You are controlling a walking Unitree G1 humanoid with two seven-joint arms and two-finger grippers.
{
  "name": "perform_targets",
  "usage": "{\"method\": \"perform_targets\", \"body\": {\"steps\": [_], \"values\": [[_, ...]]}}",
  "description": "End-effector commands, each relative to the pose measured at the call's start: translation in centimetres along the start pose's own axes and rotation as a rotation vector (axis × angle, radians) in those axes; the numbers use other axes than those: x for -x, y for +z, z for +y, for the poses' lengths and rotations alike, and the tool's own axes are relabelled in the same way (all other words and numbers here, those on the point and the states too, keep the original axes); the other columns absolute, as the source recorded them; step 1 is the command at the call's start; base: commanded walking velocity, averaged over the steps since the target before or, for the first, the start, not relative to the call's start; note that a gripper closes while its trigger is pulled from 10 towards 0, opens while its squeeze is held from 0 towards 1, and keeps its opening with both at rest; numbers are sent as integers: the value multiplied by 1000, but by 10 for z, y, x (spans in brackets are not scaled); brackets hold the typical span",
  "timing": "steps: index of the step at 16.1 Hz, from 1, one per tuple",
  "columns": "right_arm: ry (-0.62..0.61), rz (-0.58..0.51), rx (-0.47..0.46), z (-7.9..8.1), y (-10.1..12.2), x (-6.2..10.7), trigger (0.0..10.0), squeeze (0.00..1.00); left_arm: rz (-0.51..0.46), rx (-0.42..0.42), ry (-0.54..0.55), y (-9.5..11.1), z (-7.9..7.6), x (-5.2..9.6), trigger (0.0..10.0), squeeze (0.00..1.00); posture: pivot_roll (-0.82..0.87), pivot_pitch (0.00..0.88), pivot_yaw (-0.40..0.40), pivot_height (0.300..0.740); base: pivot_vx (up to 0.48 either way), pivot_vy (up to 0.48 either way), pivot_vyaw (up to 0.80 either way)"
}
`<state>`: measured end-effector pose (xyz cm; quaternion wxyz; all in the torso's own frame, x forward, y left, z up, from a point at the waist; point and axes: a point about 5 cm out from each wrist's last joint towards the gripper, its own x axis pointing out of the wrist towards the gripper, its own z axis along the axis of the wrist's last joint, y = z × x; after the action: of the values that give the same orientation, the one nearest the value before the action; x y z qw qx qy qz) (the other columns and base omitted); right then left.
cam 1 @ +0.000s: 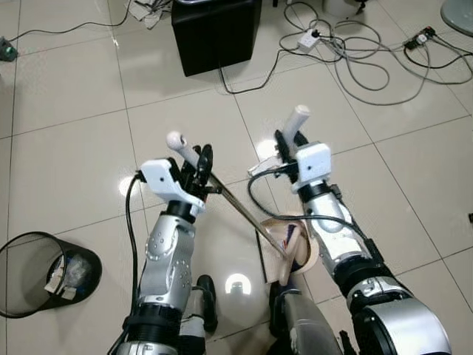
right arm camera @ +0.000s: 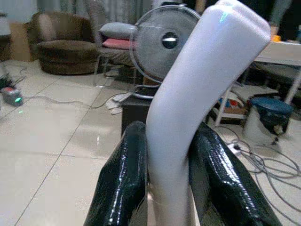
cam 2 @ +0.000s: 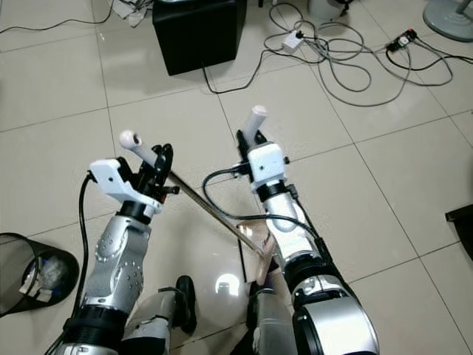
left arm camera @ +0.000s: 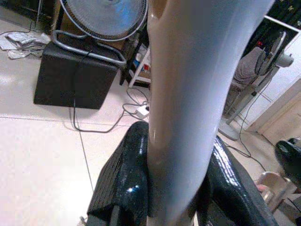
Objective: Sweep floor
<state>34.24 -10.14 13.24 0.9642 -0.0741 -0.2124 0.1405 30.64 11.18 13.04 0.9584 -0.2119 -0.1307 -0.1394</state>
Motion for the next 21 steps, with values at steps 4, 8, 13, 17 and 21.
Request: {"method": "perform_targets", "body": {"steps": [4,8,13,17,21], "values": [[-121,-146,-164,-5,19,2,10000,0,-20,8,-80,19,5,-12,10000,0,70,331,32,740,0,0,0],[-118,-214,-181,-9,32,6,10000,0,-17,-64,-241,49,14,-31,10000,0,54,267,43,740,0,0,0],[-163,-185,-191,-24,30,17,10000,0,-66,-100,-500,120,17,-61,10000,0,41,202,46,740,0,0,0],[-171,-163,-182,-31,30,22,10000,0,-206,-173,-524,184,32,-81,10000,0,48,166,56,740,0,0,0],[-195,-191,-212,-33,36,26,10000,0,-299,-413,-270,204,66,-82,10000,0,55,140,59,740,0,0,0]]}}
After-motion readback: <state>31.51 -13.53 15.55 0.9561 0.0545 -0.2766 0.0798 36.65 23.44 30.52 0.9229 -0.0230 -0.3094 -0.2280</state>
